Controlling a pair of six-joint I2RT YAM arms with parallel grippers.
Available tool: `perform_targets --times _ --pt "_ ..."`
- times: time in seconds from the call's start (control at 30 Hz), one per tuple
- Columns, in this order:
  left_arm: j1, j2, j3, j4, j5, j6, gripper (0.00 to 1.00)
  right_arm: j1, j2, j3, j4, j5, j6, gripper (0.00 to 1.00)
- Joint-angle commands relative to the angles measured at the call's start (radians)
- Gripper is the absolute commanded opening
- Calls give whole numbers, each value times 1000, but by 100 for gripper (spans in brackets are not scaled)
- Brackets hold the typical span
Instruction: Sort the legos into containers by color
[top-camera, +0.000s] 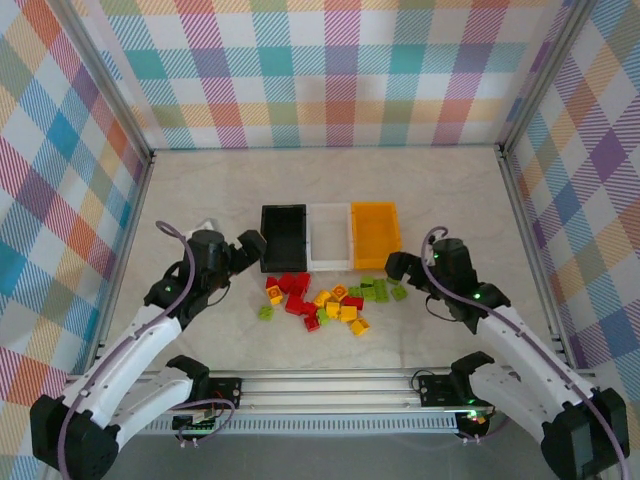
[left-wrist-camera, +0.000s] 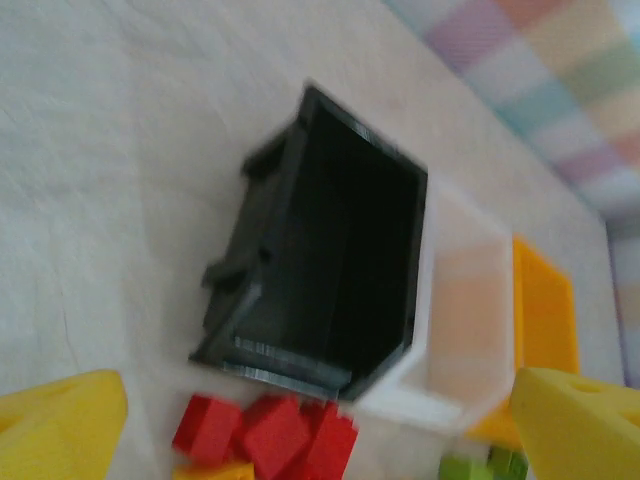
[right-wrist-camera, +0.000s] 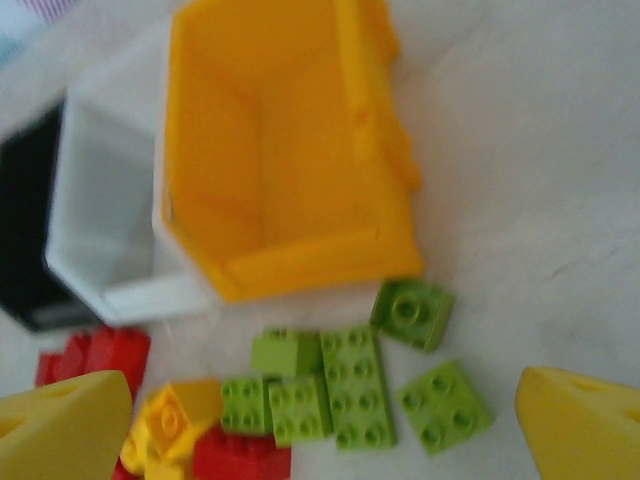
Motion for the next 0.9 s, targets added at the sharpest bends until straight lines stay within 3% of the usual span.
perform_targets --times 0.0,0.47,0.87 --pt "-29 -42 -40 -49 55 -1 100 46 60 -22 -41 47 3 93" --pt "-33 -53 -96 -70 82 2 100 64 407 70 -49 165 20 69" --pt "-33 -29 -102 -49 108 2 100 131 547 149 -107 213 20 64"
